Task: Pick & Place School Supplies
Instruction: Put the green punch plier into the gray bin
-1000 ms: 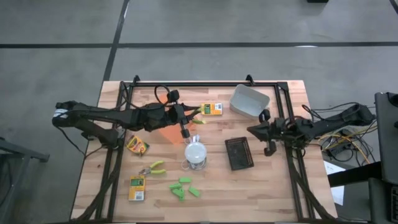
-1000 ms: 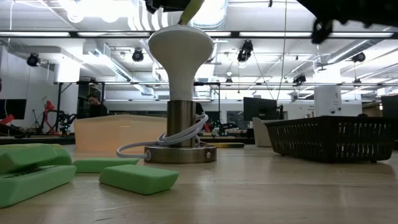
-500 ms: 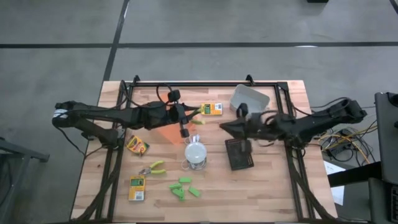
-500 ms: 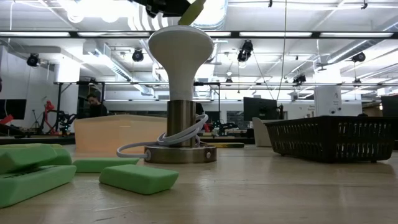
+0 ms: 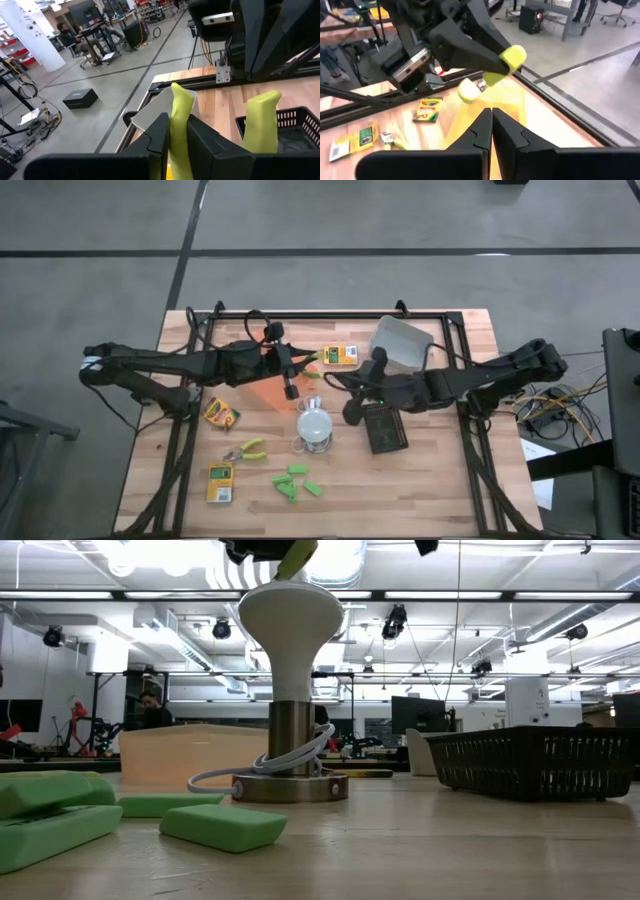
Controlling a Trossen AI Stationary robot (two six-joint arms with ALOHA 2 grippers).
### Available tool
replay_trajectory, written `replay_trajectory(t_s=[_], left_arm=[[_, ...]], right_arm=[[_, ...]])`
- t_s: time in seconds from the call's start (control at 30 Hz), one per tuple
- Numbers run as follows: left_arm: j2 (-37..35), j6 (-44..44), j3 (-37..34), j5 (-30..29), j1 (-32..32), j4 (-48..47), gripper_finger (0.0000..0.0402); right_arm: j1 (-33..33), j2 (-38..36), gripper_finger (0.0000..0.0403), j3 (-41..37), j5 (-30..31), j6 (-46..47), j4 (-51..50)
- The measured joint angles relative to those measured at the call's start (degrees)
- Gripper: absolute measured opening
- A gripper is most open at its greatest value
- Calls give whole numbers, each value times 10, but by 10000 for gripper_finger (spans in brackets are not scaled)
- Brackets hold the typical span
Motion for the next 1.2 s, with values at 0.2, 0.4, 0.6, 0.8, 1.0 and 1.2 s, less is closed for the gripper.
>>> replay_trajectory(t_s=[0.2,0.4,0.6,0.8,1.0,1.2], left_arm=[[0,0,0,0,0,-4,51],[-1,0,0,0,1,-5,51],[-1,1,0,0,1,-5,51],[-1,1,0,-1,2,-5,51],[-1,0,0,-2,3,-5,51],[-1,-1,0,-2,3,-5,51]], right_arm=[[22,19,8,34,2,-93,-3],[44,10,8,33,4,-115,-2],[47,9,8,32,4,-85,-1],[45,8,8,32,4,-44,-2],[45,8,8,32,4,-21,-3],[45,8,9,32,4,-56,-3]])
